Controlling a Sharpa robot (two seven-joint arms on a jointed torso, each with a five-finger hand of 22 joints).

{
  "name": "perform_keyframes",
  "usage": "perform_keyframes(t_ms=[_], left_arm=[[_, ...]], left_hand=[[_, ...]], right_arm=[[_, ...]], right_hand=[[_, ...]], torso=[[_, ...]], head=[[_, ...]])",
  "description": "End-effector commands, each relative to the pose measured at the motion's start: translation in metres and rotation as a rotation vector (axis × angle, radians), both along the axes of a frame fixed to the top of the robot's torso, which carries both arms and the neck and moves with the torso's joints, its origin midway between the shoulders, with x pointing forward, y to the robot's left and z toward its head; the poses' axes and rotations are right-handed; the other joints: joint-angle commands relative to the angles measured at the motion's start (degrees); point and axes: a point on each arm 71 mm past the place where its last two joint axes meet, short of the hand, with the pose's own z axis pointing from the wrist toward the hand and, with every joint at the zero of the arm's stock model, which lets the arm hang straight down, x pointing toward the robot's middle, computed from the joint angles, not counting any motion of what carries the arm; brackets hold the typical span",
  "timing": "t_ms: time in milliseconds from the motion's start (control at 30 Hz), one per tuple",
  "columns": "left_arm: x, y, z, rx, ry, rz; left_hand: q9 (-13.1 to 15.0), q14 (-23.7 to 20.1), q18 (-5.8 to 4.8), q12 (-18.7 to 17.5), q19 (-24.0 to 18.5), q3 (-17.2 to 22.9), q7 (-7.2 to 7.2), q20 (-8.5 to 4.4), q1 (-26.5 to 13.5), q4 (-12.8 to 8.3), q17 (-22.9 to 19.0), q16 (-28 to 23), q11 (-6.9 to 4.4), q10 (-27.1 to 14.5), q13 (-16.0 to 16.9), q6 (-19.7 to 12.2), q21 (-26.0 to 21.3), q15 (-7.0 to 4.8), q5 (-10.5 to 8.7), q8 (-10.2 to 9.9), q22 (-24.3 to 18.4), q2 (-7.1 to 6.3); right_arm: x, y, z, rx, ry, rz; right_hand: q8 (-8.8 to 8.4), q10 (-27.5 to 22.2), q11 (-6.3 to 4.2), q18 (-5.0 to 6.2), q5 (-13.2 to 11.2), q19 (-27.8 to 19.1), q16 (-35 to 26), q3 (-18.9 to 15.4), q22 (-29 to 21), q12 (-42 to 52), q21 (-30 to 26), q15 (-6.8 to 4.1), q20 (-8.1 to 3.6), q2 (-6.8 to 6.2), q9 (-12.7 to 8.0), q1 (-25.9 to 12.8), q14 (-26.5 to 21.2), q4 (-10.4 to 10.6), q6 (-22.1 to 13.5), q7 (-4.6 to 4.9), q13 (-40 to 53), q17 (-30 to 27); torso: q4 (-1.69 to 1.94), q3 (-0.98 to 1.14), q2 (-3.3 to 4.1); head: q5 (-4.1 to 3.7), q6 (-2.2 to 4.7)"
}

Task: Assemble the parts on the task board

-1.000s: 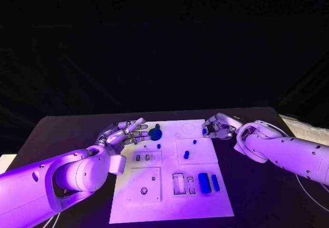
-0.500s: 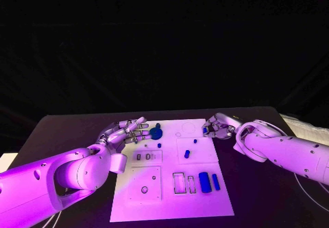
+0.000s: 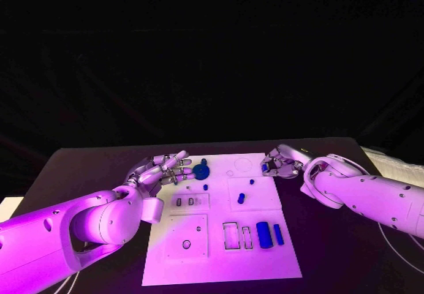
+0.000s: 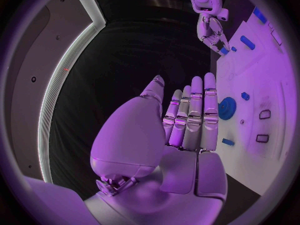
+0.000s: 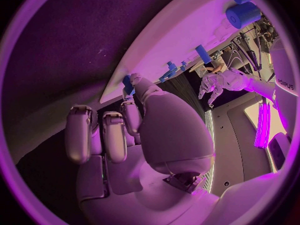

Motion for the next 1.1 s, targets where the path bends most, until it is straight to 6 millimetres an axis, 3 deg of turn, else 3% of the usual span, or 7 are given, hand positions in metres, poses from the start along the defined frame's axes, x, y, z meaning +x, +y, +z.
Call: perform_keyframes(t_ms=[33, 267, 567, 733, 867, 1033, 1100], left_arm=[[0.0, -0.002, 0.001, -0.011, -0.01, -0.017], [0.003, 0.004, 0.0, -0.009, -0.017, -0.004], [0.013, 0.017, -0.003, -0.004, -0.033, 0.028], [0.018, 0.026, -0.004, 0.004, -0.037, 0.05], [0.019, 0.03, -0.005, 0.007, -0.04, 0.059], [0.02, 0.032, -0.005, 0.008, -0.043, 0.065], [0.02, 0.033, -0.005, 0.009, -0.043, 0.066]], left_hand=[[-0.1, -0.4, 0.4, -0.3, 0.1, 0.0, 0.13, 0.13, 0.5, -0.3, 0.1, -0.3, 0.07, -0.5, -0.1, -0.3, -0.4, 0.0, -0.08, -0.3, -0.1, 0.08], [-0.1, -0.4, 0.42, -0.3, 0.1, 0.2, 0.13, 0.11, 0.9, -0.7, 0.2, -0.4, 0.08, -0.5, -0.1, -0.4, -0.4, -0.01, -0.06, -0.3, -0.1, 0.26], [-0.1, -0.4, 0.42, -0.3, 0.1, 0.3, 0.12, 0.11, 1.0, -0.8, 0.3, -0.4, 0.07, -0.5, -0.1, -0.4, -0.4, -0.02, -0.05, -0.3, -0.1, 0.32], [-0.1, -0.4, 0.42, -0.3, 0.1, 0.3, 0.11, 0.1, 1.0, -0.9, 0.3, -0.4, 0.05, -0.5, -0.1, -0.4, -0.4, -0.03, -0.05, -0.3, -0.1, 0.39], [-0.1, -0.4, 0.43, -0.3, 0.1, 0.4, 0.1, 0.1, 1.1, -0.9, 0.3, -0.4, 0.05, -0.5, -0.1, -0.4, -0.4, -0.03, -0.05, -0.3, -0.1, 0.4], [-0.1, -0.4, 0.43, -0.3, 0.1, 0.4, 0.1, 0.1, 1.1, -0.9, 0.3, -0.4, 0.05, -0.5, -0.1, -0.4, -0.4, -0.03, -0.05, -0.3, -0.1, 0.4], [-0.1, -0.4, 0.43, -0.3, 0.1, 0.4, 0.1, 0.1, 1.1, -0.9, 0.3, -0.4, 0.05, -0.5, -0.1, -0.4, -0.4, -0.03, -0.05, -0.3, -0.1, 0.4]], right_arm=[[-0.003, 0.004, 0.003, 0.037, -0.007, -0.025], [-0.013, 0.026, 0.02, 0.131, 0.016, -0.033], [-0.028, 0.078, 0.035, 0.129, -0.004, 0.021], [-0.041, 0.118, 0.031, 0.098, -0.013, 0.086], [-0.047, 0.141, 0.023, 0.057, 0.008, 0.117], [-0.052, 0.166, 0.008, 0.01, 0.04, 0.142], [-0.054, 0.175, 0.002, -0.005, 0.05, 0.15]], right_hand=[[0.26, 0.2, -0.61, -0.26, -0.4, -0.1, 0.1, 0.5, 0.1, 0.1, 0.2, -0.43, -0.42, 1.76, 0.7, 0.6, 4.7, 0.0, 1.3, -0.99, -0.1, 9.3], [0.3, 0.0, -0.66, -0.21, -0.5, -0.3, -0.1, 1.1, -0.2, -0.4, 0.1, -0.51, -0.53, 2.31, 0.7, 0.4, 4.6, -0.2, 1.2, -1.03, -0.5, 8.9], [0.33, 0.0, -0.69, -0.16, -0.3, -0.4, -0.2, 1.3, -0.5, -0.5, -0.1, -0.53, -0.57, 2.23, 0.7, 0.1, 4.5, -0.4, 1.2, -1.06, -0.5, 8.7], [0.39, 0.1, -0.74, -0.11, 0.3, -0.5, -0.3, 1.6, -0.7, -0.6, -0.2, -0.58, -0.62, 2.12, 0.8, -0.2, 4.5, -0.7, 1.3, -1.1, -0.5, 8.6], [0.4, 0.1, -0.74, -0.03, 0.4, -0.7, -0.3, 1.6, -1.1, -0.7, -0.4, -0.59, -0.63, 2.1, 0.8, -0.3, 4.5, -0.8, 1.3, -1.1, -0.6, 8.5], [0.38, 0.1, -0.72, 0.08, 0.4, -1.0, -0.5, 1.7, -1.7, -0.8, -0.6, -0.58, -0.65, 2.04, 0.8, -0.7, 4.4, -0.8, 1.2, -1.07, -0.6, 8.2], [0.37, 0.1, -0.72, 0.11, 0.4, -1.1, -0.5, 1.7, -1.8, -0.8, -0.7, -0.58, -0.65, 2.05, 0.8, -0.8, 4.4, -0.8, 1.2, -1.07, -0.6, 8.1]], torso=[[-0.03, -0.05, -0.05], [-0.15, -0.17, -0.2], [0.13, -0.72, -1.03], [0.42, -0.99, -1.25], [0.31, -1.12, -1.25], [0.48, -1.43, -1.29], [0.48, -1.32, -1.3]], head=[[0.03, 0.05], [0.02, 0.34], [0.29, -0.64], [1.06, -1.25], [1.67, -1.58], [1.91, -1.91], [2.16, -2.05]])
